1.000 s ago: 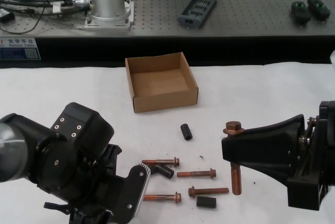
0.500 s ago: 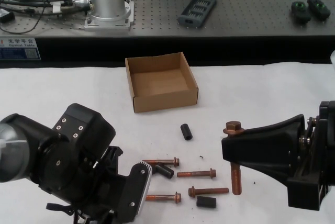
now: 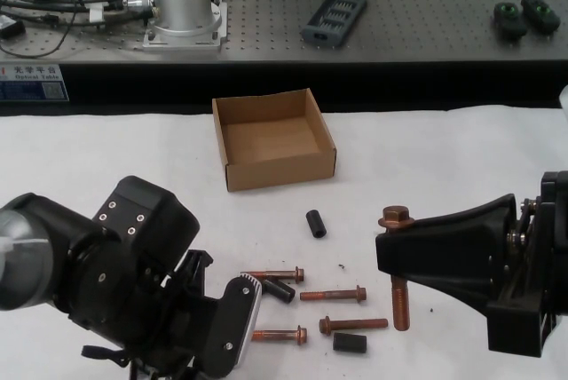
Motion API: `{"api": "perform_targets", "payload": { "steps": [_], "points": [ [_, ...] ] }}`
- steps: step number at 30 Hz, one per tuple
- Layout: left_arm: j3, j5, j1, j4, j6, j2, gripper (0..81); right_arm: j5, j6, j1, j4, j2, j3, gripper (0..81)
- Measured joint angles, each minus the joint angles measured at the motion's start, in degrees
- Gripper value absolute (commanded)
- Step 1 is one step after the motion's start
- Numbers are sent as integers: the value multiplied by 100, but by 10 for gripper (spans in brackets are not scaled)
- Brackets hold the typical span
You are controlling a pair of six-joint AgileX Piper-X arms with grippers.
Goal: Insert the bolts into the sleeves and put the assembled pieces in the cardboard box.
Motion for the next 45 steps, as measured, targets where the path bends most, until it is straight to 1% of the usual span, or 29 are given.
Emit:
{"api": "perform_targets", "payload": {
  "steps": [7, 9, 11, 13, 15, 17, 19, 20, 23, 25, 26, 27, 28, 29, 30, 33, 34, 35, 36, 39, 40, 42, 45],
  "points": [
    [0, 43, 2, 206, -228, 0, 141, 0, 0, 0, 0, 0, 0, 11],
    [0, 65, 2, 263, -263, 0, 134, 0, 0, 0, 0, 0, 0, 11],
    [0, 74, 2, 261, -517, 0, 134, 0, 0, 0, -18, 0, 0, 11],
    [0, 56, 2, 261, -950, 0, 134, 0, 0, 0, -44, 0, 0, 11],
    [0, 39, 2, 189, -1587, 0, 134, 0, 0, 0, -87, 0, 0, 11],
    [0, 39, 2, 113, -1872, 0, 134, 0, 0, 0, -167, 0, 0, 11],
    [17, 39, 2, -165, -2601, 21, 134, 61, 14, 0, -307, 0, 0, 11],
    [15, 39, 2, -192, -2662, 21, 134, 118, 59, -11, -390, 0, 0, 11],
    [15, 111, 2, -696, -3769, 46, 134, 221, 220, -94, -743, 96, 0, 11],
    [15, 237, 30, -1127, -4557, 35, 134, 194, 325, -239, -979, 292, 0, 11],
    [15, 313, 58, -1351, -5001, 14, 130, 129, 380, -342, -1082, 414, 0, 11],
    [15, 329, 58, -1351, -5080, 9, 124, 53, 404, -342, -1082, 440, 0, 11],
    [37, 374, 100, -1570, -5413, -17, 118, -204, 459, -577, -1314, 763, 0, 11],
    [45, 390, 148, -1751, -5705, -55, 110, -323, 484, -679, -1441, 925, 0, 11],
    [48, 401, 159, -1790, -5765, -61, 99, -499, 507, -802, -1608, 1128, 0, 11],
    [50, 541, 379, -2350, -6488, -223, 87, -971, 588, -1157, -1943, 1758, -150, 11],
    [50, 603, 460, -2570, -6694, -296, 87, -1103, 613, -1287, -1999, 1994, -288, 11],
    [50, 747, 594, -3042, -7025, -436, 87, -1200, 625, -1516, -2073, 2428, -424, 11],
    [50, 819, 656, -3273, -7191, -502, 87, -1330, 638, -1609, -2073, 2650, -608, 11],
    [50, 1113, 751, -3958, -7590, -593, 87, -1716, 649, -1763, -2113, 3168, -1386, 11],
    [60, 1323, 749, -4313, -7761, -591, 87, -1823, 649, -1775, -2113, 3414, -1769, 11],
    [123, 1482, 749, -4720, -7937, -591, 87, -1948, 649, -1775, -2146, 3747, -2196, 11],
    [371, 1568, 749, -5372, -8283, -597, 87, -2153, 649, -1775, -2190, 4165, -2540, 11]
  ]
}}
